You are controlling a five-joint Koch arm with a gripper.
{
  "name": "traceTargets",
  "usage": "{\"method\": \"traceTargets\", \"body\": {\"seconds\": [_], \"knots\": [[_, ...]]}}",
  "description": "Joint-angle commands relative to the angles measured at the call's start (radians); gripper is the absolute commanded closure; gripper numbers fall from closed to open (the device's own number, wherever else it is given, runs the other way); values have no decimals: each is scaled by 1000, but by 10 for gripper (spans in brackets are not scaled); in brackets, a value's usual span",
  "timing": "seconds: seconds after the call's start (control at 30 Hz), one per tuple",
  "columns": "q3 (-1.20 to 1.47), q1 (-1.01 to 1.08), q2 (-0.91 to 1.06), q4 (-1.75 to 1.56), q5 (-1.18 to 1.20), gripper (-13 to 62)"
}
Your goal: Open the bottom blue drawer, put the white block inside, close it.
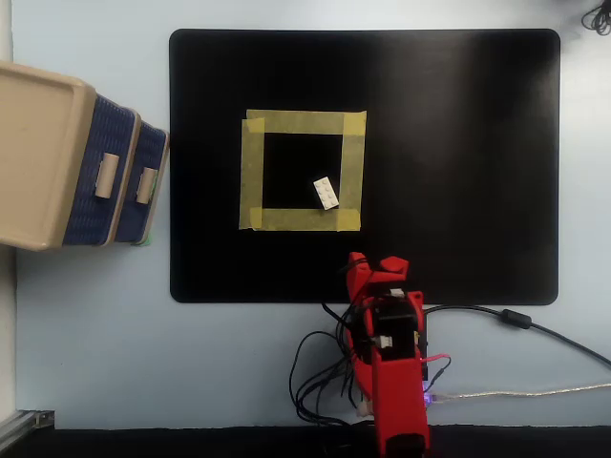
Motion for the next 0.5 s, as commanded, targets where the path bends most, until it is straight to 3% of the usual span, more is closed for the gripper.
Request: {"method": "traceTargets", "body": {"seconds": [0.0, 0.07, 0.13, 0.47], "knots": [[-11, -411, -92, -245, -476, 155], [-11, -637, -249, -543, -755, 155], [-6, -680, -408, -876, -942, 155], [238, -664, -948, -2519, -1186, 156]]}}
